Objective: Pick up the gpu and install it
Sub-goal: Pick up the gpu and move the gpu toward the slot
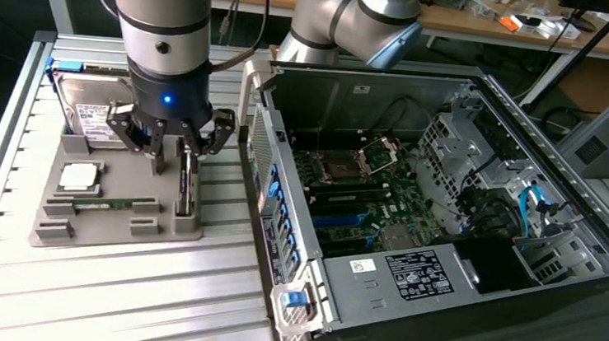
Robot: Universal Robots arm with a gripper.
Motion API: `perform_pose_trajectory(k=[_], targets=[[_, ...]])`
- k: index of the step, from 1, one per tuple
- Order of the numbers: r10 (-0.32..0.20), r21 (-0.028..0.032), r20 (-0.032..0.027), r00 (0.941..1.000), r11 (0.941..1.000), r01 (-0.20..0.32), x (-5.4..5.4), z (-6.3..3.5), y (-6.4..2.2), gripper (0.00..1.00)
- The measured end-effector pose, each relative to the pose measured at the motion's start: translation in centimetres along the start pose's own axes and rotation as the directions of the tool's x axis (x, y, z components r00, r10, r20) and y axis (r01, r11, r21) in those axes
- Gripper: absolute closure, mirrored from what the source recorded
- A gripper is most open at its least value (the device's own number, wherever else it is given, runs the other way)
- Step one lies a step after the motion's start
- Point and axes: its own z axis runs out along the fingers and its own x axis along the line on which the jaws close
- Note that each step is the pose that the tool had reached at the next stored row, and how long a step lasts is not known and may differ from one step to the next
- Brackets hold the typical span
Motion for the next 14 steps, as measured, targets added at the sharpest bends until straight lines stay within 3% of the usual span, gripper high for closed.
perform_pose_trajectory(k=[14], targets=[[0.0, 0.0, 0.0, 1.0, 1.0, 0.0, 0.01, 0.4, -0.02, 0.52]])
